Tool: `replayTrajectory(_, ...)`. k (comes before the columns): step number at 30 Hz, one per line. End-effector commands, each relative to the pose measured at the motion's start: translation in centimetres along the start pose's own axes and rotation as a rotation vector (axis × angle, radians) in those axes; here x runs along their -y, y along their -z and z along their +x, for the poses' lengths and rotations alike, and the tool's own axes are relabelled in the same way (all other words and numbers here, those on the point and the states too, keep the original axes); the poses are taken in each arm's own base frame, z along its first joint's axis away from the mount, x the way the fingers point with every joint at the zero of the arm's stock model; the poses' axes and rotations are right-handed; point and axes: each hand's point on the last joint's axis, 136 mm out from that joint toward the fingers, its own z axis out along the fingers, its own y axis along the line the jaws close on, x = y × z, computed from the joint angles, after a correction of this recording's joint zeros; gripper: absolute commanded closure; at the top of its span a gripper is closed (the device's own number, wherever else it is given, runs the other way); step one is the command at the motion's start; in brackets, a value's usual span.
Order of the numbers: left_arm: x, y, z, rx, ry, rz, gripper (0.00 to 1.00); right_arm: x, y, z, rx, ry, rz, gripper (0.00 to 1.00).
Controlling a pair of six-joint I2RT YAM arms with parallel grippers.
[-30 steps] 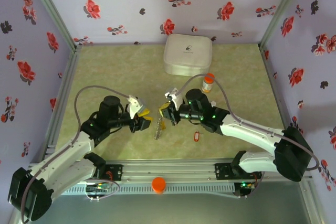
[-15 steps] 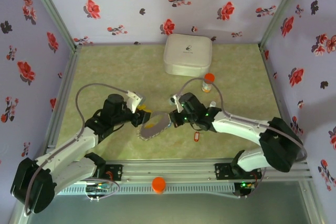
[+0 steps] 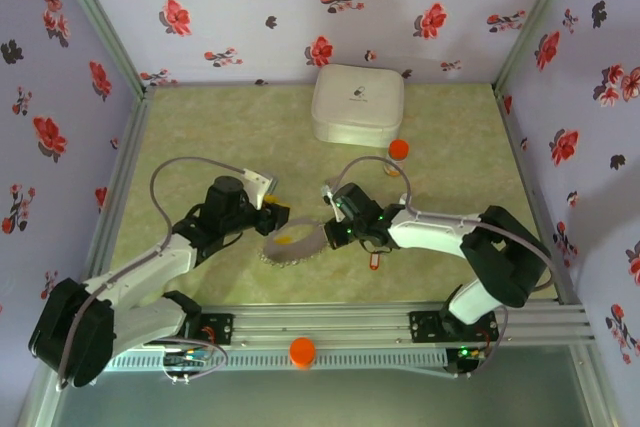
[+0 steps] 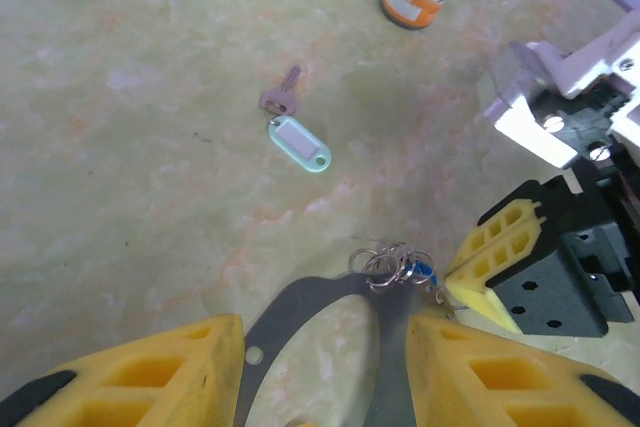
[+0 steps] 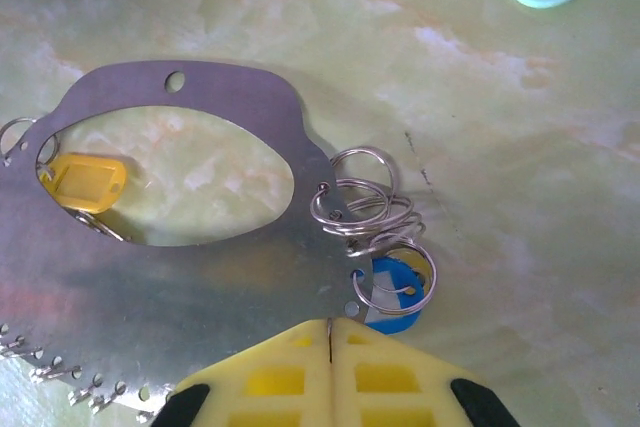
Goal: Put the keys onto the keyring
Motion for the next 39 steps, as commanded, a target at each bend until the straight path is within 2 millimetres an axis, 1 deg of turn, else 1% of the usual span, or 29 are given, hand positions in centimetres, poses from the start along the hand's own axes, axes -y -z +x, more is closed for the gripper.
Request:
replayTrajectory(1,-0.3,-0.4,-1.0,0.030,0.020,-0.021,0.54,0.5,0.3,-1.0,0.017,-0.051,0.037,0.81)
replayTrajectory(4,-0.6,-0.8,-1.0,0.018,0.034,-0.032,0.54,0.7,0.9,-0.8,0.014,-0.085,0.048,0.70)
replayTrajectory(6,-0.9,-0.9,-1.1,0.018,0.048,-0.047,0.54,0.9,2.2,-0.9,0.028,-0.135,0.065,0.65)
replayTrajectory(7,-1.1,-1.0,-1.1,0.021,0.061,-0.057,0.54,1.1,2.9,-0.9,0.037,-0.168,0.077,0.64)
replayTrajectory(9,-1.3,-1.0,-1.3,0.032,0.095,-0.068,0.53,1.2,4.0,-0.7,0.060,-0.294,0.076,0.63)
replayTrajectory(11,-1.3,-1.2,-1.5,0.039,0.114,-0.068,0.53,0.4,4.5,-0.1,0.064,-0.381,0.024,0.63)
replayTrajectory(13,-1.5,-1.3,-1.6,0.041,0.124,-0.076,0.53,0.1,4.6,1.0,0.046,-0.445,0.021,0.64)
replayTrajectory(15,-1.5,-1.3,-1.9,0.045,0.127,-0.079,0.53,0.1,4.3,2.1,0.012,-0.566,0.031,0.66)
replayTrajectory(17,-1.5,-1.4,-2.1,0.047,0.131,-0.078,0.53,-0.1,3.9,2.7,-0.004,-0.691,0.028,0.68)
replayTrajectory(18,-1.4,-1.4,-2.2,0.051,0.134,-0.077,0.53,-0.3,3.8,2.7,0.004,-0.760,0.017,0.68)
replayTrajectory(20,-1.4,-1.3,-2.3,0.055,0.138,-0.074,0.52,-0.6,3.3,2.6,0.030,-0.872,-0.007,0.64)
replayTrajectory(23,-1.3,-1.2,-2.3,0.065,0.134,-0.068,0.51,-0.1,2.6,2.9,0.058,-1.015,-0.023,0.63)
replayTrajectory(25,-1.2,-1.0,-2.3,0.073,0.133,-0.067,0.50,-0.1,2.0,2.9,0.079,-1.086,-0.064,0.63)
replayTrajectory(30,-1.3,-0.5,-2.0,0.078,0.131,-0.067,0.50,-0.7,0.6,2.8,0.076,-1.168,-0.129,0.65)
replayTrajectory(35,-1.2,-0.3,-1.9,0.085,0.134,-0.069,0.50,-0.1,-0.4,3.5,0.079,-1.218,-0.117,0.65)
replayTrajectory(39,-1.3,-0.2,-1.8,0.086,0.133,-0.073,0.50,-0.1,-1.0,3.2,0.081,-1.236,-0.134,0.70)
